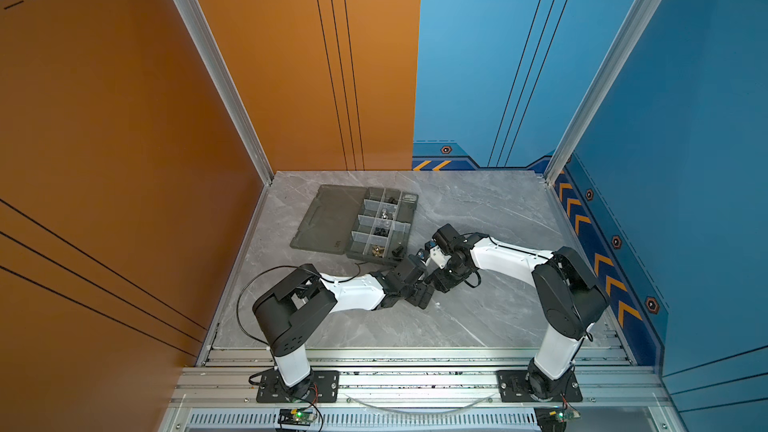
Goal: Sort the screws and nuts into containers
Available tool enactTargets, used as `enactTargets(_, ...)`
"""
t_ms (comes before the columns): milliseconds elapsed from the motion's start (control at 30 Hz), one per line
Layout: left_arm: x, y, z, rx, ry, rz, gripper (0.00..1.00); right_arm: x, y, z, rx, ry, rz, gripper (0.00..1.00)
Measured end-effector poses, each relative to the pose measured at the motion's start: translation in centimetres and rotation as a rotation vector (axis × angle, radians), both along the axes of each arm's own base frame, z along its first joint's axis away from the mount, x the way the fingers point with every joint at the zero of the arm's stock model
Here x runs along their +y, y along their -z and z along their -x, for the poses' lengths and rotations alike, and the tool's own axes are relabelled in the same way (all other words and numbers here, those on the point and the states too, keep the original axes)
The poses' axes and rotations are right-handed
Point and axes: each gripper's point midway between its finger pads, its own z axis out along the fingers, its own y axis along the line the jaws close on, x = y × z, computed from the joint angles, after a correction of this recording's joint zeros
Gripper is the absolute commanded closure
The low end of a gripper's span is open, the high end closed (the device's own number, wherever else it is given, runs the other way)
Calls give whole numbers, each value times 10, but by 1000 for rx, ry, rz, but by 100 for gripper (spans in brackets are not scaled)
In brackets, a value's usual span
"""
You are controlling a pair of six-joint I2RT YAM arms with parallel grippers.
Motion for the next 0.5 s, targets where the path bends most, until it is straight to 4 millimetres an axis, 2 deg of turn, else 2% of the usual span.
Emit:
enactTargets(233, -2, 0, -1, -3, 3, 8, 4, -12, 1, -8, -25, 37, 38, 45)
enactTargets(500, -18, -1, -10, -17, 8, 25, 4, -25, -2, -16, -26, 93, 17, 45)
